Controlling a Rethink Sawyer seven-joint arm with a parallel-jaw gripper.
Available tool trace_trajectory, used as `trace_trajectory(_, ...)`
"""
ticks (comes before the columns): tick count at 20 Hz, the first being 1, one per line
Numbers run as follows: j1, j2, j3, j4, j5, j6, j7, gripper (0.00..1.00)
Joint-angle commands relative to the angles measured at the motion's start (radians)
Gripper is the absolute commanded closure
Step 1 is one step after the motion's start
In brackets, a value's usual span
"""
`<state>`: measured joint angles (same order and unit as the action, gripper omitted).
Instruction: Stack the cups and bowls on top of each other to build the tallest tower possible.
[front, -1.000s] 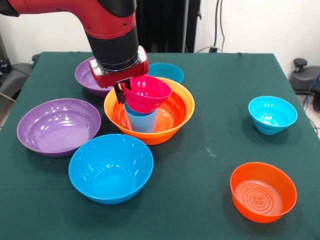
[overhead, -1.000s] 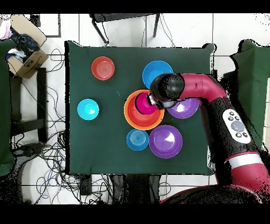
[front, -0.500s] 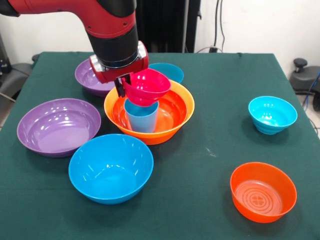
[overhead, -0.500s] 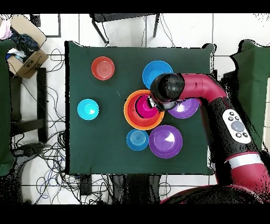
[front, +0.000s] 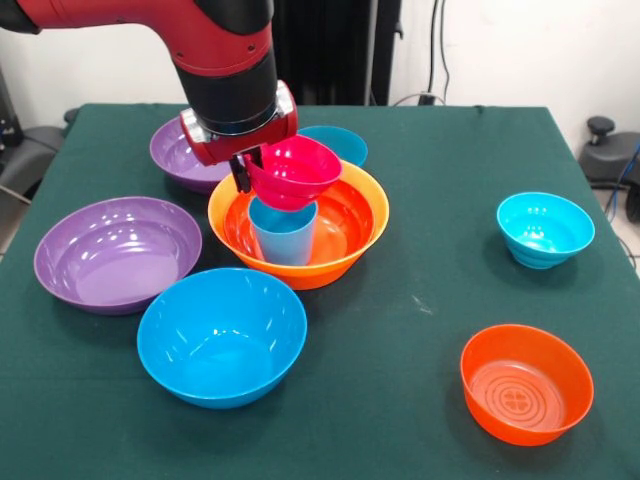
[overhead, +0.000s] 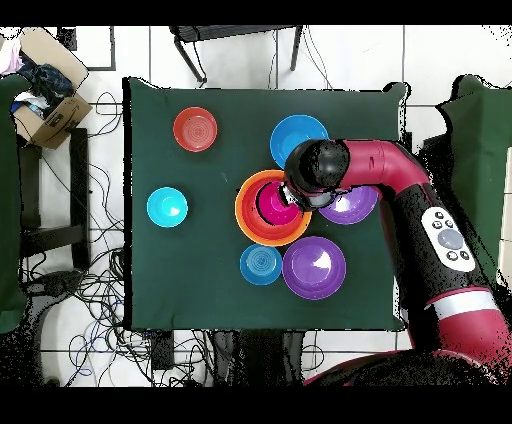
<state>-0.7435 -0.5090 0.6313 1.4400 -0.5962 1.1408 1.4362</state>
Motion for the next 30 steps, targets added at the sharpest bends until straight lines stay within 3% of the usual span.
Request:
trace_trajectory(1,0.000,0.054,0.025,0.032,-0.072,0.021,-0.307,1.00)
trace_trajectory(30,-0.005,0.073,0.034,0.022,-0.081,-0.015,-0.287,1.00)
